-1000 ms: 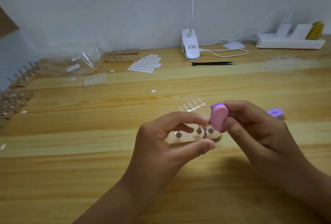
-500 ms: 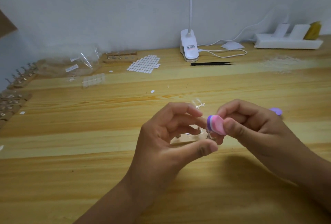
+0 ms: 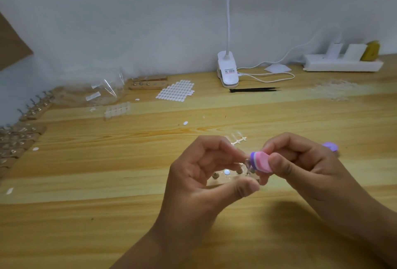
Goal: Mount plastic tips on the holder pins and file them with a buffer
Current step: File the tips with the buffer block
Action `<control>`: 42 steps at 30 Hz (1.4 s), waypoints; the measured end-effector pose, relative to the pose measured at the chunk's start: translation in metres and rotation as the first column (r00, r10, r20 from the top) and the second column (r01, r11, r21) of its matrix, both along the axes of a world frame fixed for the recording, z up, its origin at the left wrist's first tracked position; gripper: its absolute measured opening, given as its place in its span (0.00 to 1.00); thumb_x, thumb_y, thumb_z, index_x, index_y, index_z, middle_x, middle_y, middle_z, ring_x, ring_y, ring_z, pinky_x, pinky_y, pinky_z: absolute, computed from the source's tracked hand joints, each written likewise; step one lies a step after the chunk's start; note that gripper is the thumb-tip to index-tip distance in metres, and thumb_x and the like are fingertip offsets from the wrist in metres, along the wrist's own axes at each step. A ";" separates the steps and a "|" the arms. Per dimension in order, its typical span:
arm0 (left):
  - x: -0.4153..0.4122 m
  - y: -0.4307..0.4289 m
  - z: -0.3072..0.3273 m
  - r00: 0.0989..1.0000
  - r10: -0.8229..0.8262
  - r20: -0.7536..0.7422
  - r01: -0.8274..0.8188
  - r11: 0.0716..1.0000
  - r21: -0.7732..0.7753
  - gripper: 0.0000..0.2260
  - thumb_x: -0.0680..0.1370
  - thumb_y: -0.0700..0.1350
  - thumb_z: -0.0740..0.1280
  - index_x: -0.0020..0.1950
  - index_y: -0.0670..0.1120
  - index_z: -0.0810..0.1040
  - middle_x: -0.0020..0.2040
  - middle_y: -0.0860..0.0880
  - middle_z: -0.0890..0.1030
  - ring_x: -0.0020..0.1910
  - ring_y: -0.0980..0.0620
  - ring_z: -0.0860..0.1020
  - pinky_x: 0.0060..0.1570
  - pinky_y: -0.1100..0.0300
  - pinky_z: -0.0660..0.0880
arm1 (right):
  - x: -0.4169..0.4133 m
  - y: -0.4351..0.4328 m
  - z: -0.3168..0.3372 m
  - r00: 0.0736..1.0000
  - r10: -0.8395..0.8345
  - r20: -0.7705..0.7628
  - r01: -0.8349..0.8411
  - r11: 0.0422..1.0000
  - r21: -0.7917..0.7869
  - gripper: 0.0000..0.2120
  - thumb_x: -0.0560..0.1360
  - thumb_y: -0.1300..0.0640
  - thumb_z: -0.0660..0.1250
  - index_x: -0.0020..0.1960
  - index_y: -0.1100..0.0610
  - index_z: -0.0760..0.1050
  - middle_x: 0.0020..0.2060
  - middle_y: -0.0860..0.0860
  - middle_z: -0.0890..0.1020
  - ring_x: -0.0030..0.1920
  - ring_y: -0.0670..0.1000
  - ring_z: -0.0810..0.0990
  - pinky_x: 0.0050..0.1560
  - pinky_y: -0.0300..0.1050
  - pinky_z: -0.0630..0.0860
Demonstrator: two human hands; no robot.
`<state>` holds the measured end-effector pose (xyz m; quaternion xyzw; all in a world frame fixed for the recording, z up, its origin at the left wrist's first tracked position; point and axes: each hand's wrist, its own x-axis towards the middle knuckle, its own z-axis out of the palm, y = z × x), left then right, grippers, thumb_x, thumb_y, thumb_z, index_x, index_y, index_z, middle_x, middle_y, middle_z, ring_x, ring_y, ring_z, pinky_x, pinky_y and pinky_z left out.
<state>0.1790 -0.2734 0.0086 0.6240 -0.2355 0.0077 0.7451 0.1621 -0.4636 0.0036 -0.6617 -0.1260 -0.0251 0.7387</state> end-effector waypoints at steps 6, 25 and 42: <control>-0.001 0.001 -0.001 1.000 0.003 -0.018 -0.004 1.000 -0.023 0.17 0.63 0.39 0.80 0.46 0.52 0.79 0.46 0.46 0.86 0.46 0.50 0.83 0.46 0.63 0.77 | 0.001 0.002 0.002 0.998 -0.009 0.062 0.011 0.999 -0.039 0.01 0.73 0.55 0.72 0.44 0.50 0.83 0.36 0.55 0.85 0.37 0.51 0.82 0.42 0.38 0.80; -0.005 0.000 0.001 0.992 -0.010 -0.129 -0.007 0.991 -0.133 0.16 0.62 0.36 0.78 0.39 0.50 0.75 0.44 0.42 0.86 0.43 0.48 0.85 0.40 0.61 0.79 | -0.003 0.004 -0.003 0.963 -0.092 0.254 0.125 0.986 -0.115 0.07 0.78 0.51 0.70 0.48 0.54 0.80 0.38 0.52 0.85 0.38 0.50 0.83 0.42 0.36 0.78; 0.000 -0.001 -0.002 0.984 -0.016 -0.180 -0.026 0.974 -0.226 0.15 0.64 0.36 0.76 0.37 0.51 0.73 0.45 0.40 0.84 0.46 0.49 0.84 0.43 0.62 0.79 | 0.010 -0.014 -0.009 0.962 -0.109 0.250 0.163 0.965 -0.205 0.05 0.76 0.58 0.67 0.49 0.59 0.78 0.37 0.47 0.83 0.37 0.44 0.80 0.42 0.33 0.76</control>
